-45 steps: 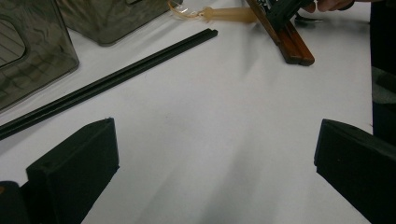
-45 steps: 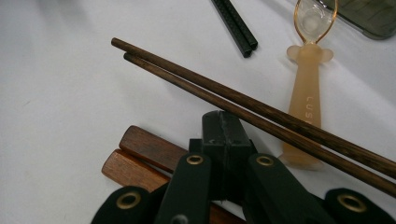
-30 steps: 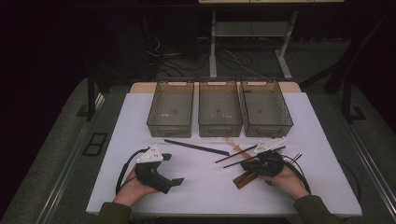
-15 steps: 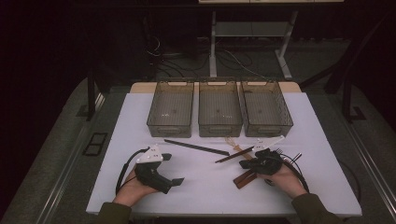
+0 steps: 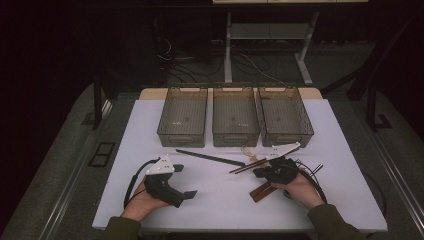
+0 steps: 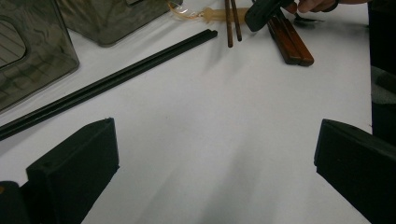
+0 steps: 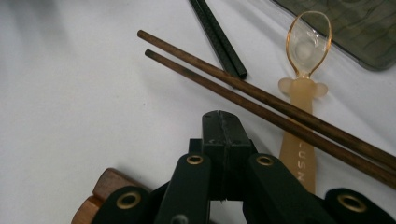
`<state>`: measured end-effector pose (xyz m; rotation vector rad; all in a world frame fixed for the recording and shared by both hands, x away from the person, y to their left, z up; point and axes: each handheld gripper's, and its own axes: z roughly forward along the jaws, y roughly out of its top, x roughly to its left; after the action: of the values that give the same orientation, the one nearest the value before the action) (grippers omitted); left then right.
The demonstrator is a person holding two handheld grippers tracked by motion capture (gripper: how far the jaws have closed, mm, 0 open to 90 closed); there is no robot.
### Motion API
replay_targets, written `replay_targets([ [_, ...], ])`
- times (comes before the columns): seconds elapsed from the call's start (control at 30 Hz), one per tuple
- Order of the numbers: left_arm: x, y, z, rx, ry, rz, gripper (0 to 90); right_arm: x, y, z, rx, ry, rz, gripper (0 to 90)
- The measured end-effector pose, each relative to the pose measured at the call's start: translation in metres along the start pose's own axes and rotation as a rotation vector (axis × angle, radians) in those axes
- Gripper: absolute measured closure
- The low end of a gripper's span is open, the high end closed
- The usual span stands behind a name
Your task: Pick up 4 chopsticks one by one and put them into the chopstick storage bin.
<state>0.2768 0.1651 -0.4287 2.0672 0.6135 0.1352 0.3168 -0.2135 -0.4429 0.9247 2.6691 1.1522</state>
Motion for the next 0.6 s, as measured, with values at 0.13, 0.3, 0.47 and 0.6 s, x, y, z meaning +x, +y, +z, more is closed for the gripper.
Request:
replay_targets([
  [0.13, 0.0, 0.0, 0.0, 0.001, 0.0, 0.0, 0.0, -0.001, 0.003, 0.003, -0.003, 0.001, -0.004, 89.9],
  [0.3, 0.0, 0.0, 0.0, 0.001, 0.0, 0.001, 0.0, -0.001, 0.006, 0.006, 0.003, 0.001, -0.009, 89.9],
  [0.47, 0.0, 0.0, 0.0, 0.005, 0.002, 0.005, 0.0, 0.0, 0.008, 0.011, 0.002, 0.0, -0.014, 89.9],
  [0.6, 0.0, 0.0, 0.0, 0.006, 0.002, 0.006, 0.0, 0.0, 0.011, 0.013, -0.001, -0.001, -0.015, 89.9],
])
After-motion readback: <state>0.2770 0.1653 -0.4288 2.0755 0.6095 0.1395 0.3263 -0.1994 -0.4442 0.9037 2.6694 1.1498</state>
